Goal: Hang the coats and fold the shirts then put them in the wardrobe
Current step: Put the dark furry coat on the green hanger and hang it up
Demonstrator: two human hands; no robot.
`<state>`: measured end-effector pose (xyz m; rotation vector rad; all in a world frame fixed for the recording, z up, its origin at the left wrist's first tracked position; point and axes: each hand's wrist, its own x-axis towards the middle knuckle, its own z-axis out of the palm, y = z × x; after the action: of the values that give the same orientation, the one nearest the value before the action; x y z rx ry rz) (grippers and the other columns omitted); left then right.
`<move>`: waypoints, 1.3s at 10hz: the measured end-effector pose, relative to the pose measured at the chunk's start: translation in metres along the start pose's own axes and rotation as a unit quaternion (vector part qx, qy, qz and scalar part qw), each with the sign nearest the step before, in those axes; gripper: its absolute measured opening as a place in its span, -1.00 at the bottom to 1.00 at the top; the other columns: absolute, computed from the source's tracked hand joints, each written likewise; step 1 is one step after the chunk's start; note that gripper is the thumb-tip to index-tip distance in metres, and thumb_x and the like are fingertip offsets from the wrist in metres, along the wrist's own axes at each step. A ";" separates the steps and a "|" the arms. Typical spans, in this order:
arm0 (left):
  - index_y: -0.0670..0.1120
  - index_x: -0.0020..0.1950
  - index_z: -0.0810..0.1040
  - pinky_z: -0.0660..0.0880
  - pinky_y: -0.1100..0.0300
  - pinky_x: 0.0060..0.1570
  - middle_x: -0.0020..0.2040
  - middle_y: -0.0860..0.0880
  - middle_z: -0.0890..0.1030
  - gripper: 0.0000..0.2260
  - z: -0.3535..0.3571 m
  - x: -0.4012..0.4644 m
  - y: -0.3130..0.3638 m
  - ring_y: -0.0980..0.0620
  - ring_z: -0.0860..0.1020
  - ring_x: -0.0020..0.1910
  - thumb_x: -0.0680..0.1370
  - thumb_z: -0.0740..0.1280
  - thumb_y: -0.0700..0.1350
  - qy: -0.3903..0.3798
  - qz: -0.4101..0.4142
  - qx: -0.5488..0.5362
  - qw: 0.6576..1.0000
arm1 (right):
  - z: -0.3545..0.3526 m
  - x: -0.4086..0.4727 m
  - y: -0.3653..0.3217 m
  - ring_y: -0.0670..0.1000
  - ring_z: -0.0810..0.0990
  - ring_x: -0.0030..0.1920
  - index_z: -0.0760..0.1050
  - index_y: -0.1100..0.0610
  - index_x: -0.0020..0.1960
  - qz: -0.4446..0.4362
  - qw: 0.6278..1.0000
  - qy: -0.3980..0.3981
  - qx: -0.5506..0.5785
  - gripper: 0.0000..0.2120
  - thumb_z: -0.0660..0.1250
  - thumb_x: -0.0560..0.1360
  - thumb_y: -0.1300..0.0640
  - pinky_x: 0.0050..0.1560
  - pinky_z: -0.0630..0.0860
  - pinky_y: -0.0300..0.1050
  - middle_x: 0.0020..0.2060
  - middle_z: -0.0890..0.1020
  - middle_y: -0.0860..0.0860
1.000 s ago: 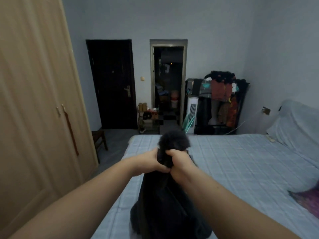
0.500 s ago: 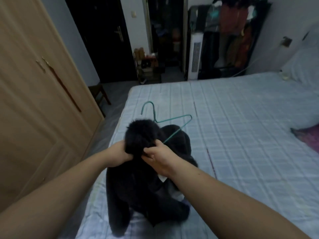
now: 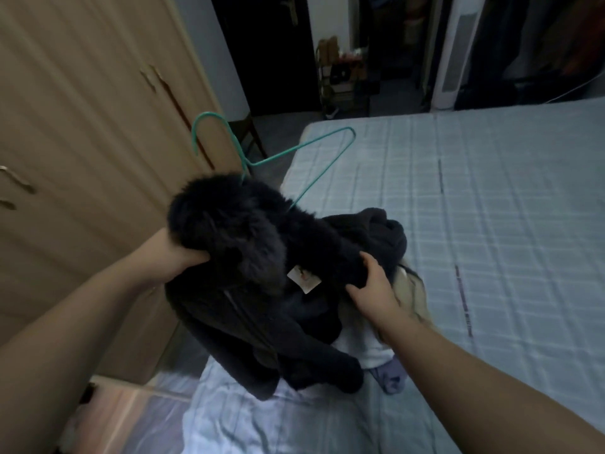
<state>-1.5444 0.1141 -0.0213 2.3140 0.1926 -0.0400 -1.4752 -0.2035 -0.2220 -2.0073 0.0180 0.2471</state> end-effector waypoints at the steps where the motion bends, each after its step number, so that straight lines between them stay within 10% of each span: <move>1: 0.35 -0.09 0.66 0.48 0.39 0.06 -0.12 0.42 0.63 -0.62 -0.031 -0.022 0.022 0.49 0.54 -0.09 0.11 0.47 0.12 0.009 0.010 0.005 1.000 | 0.025 0.009 -0.021 0.09 0.11 0.55 -0.01 0.08 0.60 -0.051 0.996 -0.058 -0.039 -0.03 0.52 0.40 0.12 0.50 0.11 -0.10 0.56 0.09 0.10; 3: 0.49 -0.17 0.60 0.40 0.60 -0.10 -0.15 0.47 0.60 -0.60 -0.096 -0.058 0.031 0.56 0.50 -0.08 0.08 0.49 0.11 0.029 -0.015 0.032 0.999 | 0.097 0.017 -0.039 0.18 -0.05 0.57 -0.20 0.01 0.61 -0.082 0.974 -0.018 -0.212 0.10 0.41 0.36 -0.30 0.50 0.09 0.20 0.59 -0.12 0.13; 5: 0.49 -0.22 0.60 0.43 0.57 -0.10 -0.20 0.45 0.61 -0.62 -0.132 -0.082 0.002 0.55 0.51 -0.14 0.02 0.45 0.14 0.021 -0.081 0.058 0.995 | 0.150 0.042 -0.090 0.03 0.10 0.55 0.33 -0.13 0.45 -0.058 0.969 -0.040 -0.237 -0.46 0.25 0.50 -0.19 0.45 0.03 0.40 0.49 0.30 -0.08; 6: 0.22 0.15 0.62 0.39 0.38 0.16 -0.04 0.40 0.61 -0.34 -0.152 -0.091 -0.027 0.46 0.49 0.04 0.02 0.41 0.17 0.062 -0.082 0.077 0.992 | 0.170 0.051 -0.106 0.15 0.46 0.36 0.42 0.02 0.39 -0.069 0.984 -0.089 -0.138 -0.38 0.09 0.45 -0.28 0.42 0.27 0.16 0.31 0.54 0.05; 7: -0.09 0.29 0.54 0.35 0.18 0.27 0.17 0.07 0.58 -0.16 -0.173 -0.101 -0.060 0.13 0.43 0.23 0.01 0.42 0.14 0.095 -0.129 0.107 0.981 | 0.187 0.062 -0.124 0.21 0.55 0.22 0.43 0.23 0.37 -0.051 0.992 -0.115 -0.015 -0.62 0.26 0.58 0.15 0.04 0.50 -0.21 0.23 0.58 0.19; 8: -0.22 0.31 0.54 0.34 0.17 0.25 0.31 -0.13 0.54 -0.38 -0.187 -0.103 -0.089 0.09 0.39 0.23 0.28 0.51 -0.05 0.066 -0.166 0.165 0.970 | 0.198 0.066 -0.151 0.26 0.52 0.27 0.43 0.31 0.36 -0.016 0.987 -0.148 -0.059 -0.67 0.15 0.63 0.27 -0.07 0.51 -0.25 0.28 0.55 0.21; 9: -0.25 0.35 0.51 0.32 0.22 0.19 0.35 -0.19 0.49 -0.57 -0.205 -0.099 -0.120 0.03 0.40 0.26 0.48 0.44 -0.27 0.049 -0.172 0.217 0.960 | 0.192 0.084 -0.189 0.23 0.37 0.42 0.25 0.42 0.47 0.044 0.969 -0.206 -0.131 -0.59 0.03 0.69 0.22 0.30 0.34 -0.08 0.43 0.39 0.28; 12: -0.26 0.46 0.30 0.15 0.41 0.27 0.50 -0.22 0.30 -0.39 -0.227 -0.076 -0.152 -0.05 0.33 0.45 0.59 0.15 0.15 -0.018 -0.095 0.258 0.961 | 0.084 0.083 -0.270 0.20 0.54 0.15 0.57 0.28 0.18 -0.019 0.972 -0.108 -0.209 -0.75 0.27 0.55 0.24 0.17 0.45 0.00 0.18 0.58 0.23; 13: -0.29 0.50 0.16 0.07 0.44 0.30 0.52 -0.12 0.12 -0.57 -0.222 -0.048 -0.146 -0.01 0.25 0.49 0.68 0.16 -0.16 -0.017 -0.041 0.283 0.958 | 0.055 0.065 -0.296 0.22 0.51 0.20 0.51 0.29 0.28 -0.005 0.967 -0.052 -0.248 -0.69 0.20 0.60 0.20 0.13 0.41 -0.04 0.20 0.55 0.18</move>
<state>-1.6212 0.3679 0.0289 2.8721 0.2898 -0.2004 -1.3842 -0.0190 0.0078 -2.4885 -0.1331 0.3791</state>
